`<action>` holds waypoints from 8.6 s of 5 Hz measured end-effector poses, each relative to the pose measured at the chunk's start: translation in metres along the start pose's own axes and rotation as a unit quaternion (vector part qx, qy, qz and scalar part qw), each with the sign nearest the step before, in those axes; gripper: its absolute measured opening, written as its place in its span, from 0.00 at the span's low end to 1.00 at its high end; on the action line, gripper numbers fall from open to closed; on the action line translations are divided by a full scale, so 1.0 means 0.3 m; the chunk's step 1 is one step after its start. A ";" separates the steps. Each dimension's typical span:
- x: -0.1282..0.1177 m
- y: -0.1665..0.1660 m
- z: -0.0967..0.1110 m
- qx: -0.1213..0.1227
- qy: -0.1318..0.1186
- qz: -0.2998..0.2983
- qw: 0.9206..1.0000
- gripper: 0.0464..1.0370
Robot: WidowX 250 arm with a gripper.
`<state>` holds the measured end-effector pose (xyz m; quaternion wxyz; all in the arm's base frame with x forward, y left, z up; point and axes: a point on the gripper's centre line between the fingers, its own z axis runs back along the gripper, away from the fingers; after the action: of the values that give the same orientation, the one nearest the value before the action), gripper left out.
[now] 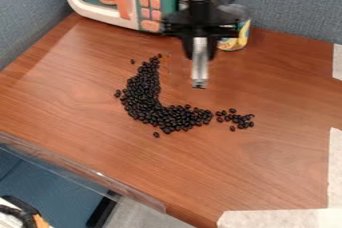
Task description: Sweep into pile
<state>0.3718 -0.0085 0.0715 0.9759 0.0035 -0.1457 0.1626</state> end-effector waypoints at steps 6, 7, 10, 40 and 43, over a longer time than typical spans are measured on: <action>-0.304 -0.348 -0.162 -0.041 0.096 -0.196 0.975 0.33; -0.293 -0.303 -0.175 -0.038 0.098 -0.191 0.976 0.33; -0.251 -0.100 -0.182 -0.020 0.100 -0.165 0.981 0.33; -0.133 0.464 -0.198 0.027 0.085 -0.321 0.943 0.33; -0.187 0.348 -0.065 -0.013 0.050 -0.305 0.951 0.33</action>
<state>0.2933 0.0737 0.0325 0.9849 0.0269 -0.0911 -0.1448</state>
